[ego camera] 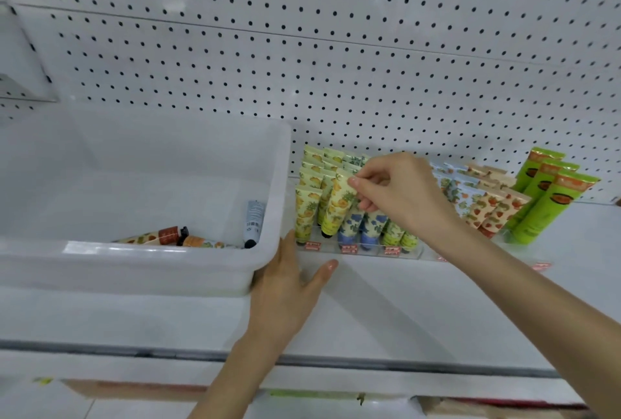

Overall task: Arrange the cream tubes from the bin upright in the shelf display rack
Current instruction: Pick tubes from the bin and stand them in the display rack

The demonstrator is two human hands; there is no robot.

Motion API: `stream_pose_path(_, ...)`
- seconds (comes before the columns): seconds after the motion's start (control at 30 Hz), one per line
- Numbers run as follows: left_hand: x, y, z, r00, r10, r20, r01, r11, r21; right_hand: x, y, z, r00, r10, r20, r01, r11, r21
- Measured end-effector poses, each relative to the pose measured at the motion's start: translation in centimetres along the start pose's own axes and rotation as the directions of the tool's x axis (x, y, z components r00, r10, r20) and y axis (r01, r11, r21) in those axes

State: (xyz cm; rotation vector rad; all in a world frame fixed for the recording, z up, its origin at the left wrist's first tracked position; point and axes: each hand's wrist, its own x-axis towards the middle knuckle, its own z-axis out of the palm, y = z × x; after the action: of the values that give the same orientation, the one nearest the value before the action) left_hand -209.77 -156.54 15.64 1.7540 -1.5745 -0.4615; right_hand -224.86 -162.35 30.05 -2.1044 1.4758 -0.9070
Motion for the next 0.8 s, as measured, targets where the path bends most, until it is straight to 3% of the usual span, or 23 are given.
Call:
stream_pose_path(0.5, 0.2, -0.6, 0.4, 1.0, 0.001, -0.016, -0.002, 0.999, -0.045, 0.4, 0.9, 2.0, 1.0, 0.006, 0.01, -0.005, 0.997, -0.072)
stream_pose_path(0.8, 0.2, -0.6, 0.4, 1.0, 0.005, -0.012, -0.006, 0.998, -0.067, 0.8, 0.9, 2.4, 0.996, -0.066, 0.061, 0.077, 0.979, -0.189)
